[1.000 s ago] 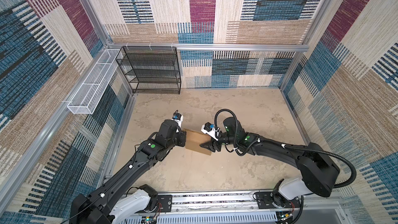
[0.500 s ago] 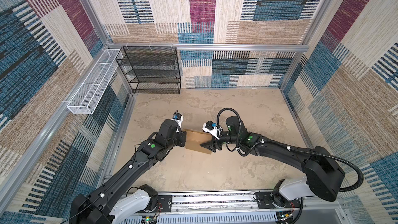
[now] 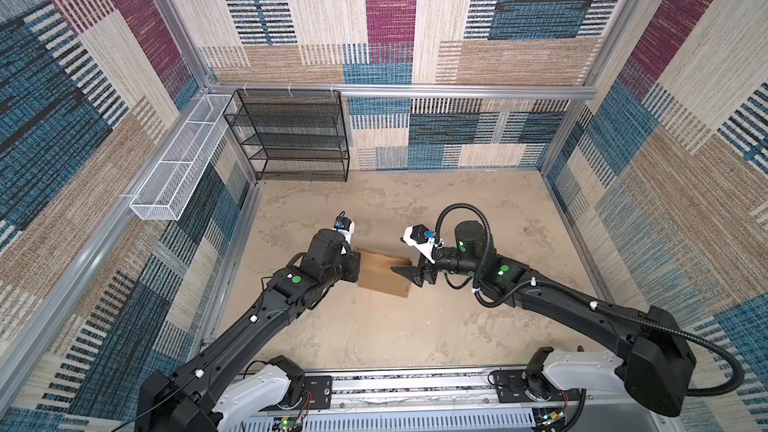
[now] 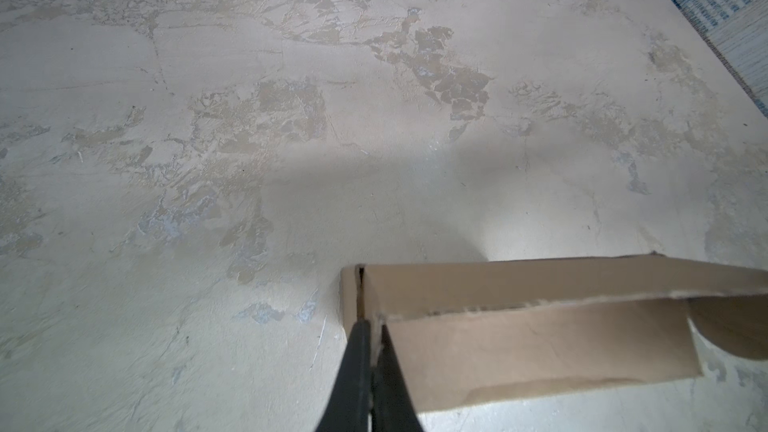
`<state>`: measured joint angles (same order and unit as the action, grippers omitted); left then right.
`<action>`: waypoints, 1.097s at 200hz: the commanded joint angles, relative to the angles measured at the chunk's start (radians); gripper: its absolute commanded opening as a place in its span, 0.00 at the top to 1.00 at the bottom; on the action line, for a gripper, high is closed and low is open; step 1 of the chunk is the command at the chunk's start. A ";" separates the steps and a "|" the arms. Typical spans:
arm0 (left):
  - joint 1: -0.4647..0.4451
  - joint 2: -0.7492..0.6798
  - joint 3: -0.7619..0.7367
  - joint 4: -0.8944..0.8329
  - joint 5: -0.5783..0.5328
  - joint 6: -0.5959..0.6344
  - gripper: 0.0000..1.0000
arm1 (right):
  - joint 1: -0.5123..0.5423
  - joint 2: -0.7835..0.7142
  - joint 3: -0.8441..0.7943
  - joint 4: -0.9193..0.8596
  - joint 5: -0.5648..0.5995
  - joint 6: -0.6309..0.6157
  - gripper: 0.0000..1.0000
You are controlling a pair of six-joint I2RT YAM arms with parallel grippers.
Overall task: Fold the paper box
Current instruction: 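Open the right gripper and pull it back from the box's near end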
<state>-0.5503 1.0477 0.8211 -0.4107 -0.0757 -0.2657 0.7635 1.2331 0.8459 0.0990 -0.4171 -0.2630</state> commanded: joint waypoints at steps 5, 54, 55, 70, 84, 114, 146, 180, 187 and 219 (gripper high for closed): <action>0.000 0.005 0.004 -0.048 -0.006 -0.018 1.00 | 0.001 -0.046 0.015 -0.031 0.129 0.041 0.20; -0.001 0.005 0.012 -0.053 -0.008 -0.018 1.00 | 0.001 -0.113 0.033 -0.195 0.320 0.152 0.27; -0.001 0.005 0.012 -0.054 -0.009 -0.018 1.00 | 0.001 -0.115 0.033 -0.198 0.323 0.155 0.27; -0.002 0.005 0.015 -0.057 -0.011 -0.016 1.00 | 0.001 -0.136 0.026 -0.241 0.359 0.190 0.29; -0.002 0.006 0.016 -0.057 -0.012 -0.017 1.00 | 0.001 -0.147 0.022 -0.283 0.376 0.212 0.32; -0.002 0.015 0.025 -0.067 -0.013 -0.018 1.00 | 0.001 -0.144 0.015 -0.359 0.401 0.257 0.34; -0.002 0.018 0.038 -0.084 -0.018 -0.018 1.00 | 0.003 -0.105 0.004 -0.405 0.382 0.290 0.37; -0.002 0.018 0.043 -0.092 -0.022 -0.017 1.00 | 0.007 -0.072 -0.017 -0.403 0.358 0.292 0.38; -0.002 0.018 0.045 -0.092 -0.022 -0.018 1.00 | 0.008 -0.069 -0.018 -0.403 0.353 0.292 0.38; -0.002 0.028 0.058 -0.101 -0.021 -0.020 1.00 | 0.020 -0.070 -0.018 -0.389 0.310 0.287 0.38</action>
<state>-0.5526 1.0676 0.8635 -0.4690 -0.0917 -0.2661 0.7773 1.1637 0.8284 -0.3119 -0.0650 0.0143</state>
